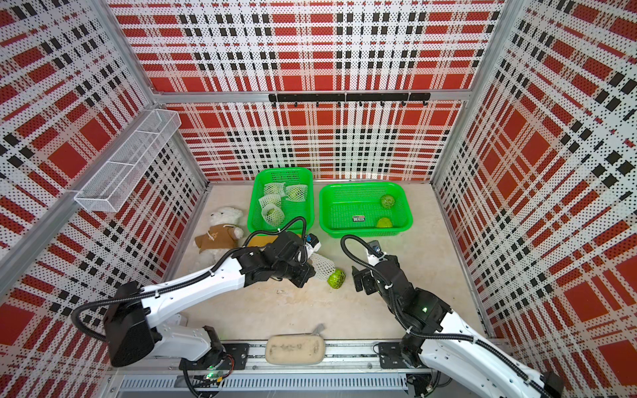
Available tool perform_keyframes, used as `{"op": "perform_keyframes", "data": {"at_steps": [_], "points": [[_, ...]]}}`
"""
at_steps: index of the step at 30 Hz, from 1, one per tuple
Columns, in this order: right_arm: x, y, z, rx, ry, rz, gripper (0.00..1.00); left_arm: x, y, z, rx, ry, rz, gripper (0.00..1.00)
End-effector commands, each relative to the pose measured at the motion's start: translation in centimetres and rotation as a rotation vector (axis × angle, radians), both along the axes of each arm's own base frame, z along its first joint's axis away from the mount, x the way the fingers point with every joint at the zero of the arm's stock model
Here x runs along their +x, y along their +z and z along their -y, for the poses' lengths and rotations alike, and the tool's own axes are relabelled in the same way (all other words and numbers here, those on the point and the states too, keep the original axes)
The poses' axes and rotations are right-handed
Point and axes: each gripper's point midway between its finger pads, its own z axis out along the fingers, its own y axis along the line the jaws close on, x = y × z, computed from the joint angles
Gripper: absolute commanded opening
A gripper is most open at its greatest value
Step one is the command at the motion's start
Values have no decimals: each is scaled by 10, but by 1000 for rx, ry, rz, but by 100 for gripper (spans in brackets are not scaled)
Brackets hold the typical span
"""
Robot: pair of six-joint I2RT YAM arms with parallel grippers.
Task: Sleeve custard apples in foam nets
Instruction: Open the foam net, then put on the foam net on the custard apple.
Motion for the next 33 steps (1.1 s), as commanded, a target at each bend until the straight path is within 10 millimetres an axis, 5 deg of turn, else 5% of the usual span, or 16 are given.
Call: {"op": "perform_keyframes", "data": {"at_steps": [1,18,27,33], "points": [[3,1,3,20,-31,5,100,-3,-7,-4,106,-33,-2,0],[-1,-19,-29,134,132,80,100,-7,-33,51,176,-146,-85,0],[-10,-51,-38,246,163,35,100,-22,-20,74,112,-249,-150,0],[-7,-55,-33,247,124,31,100,14,-39,30,218,-83,-155,0]]}}
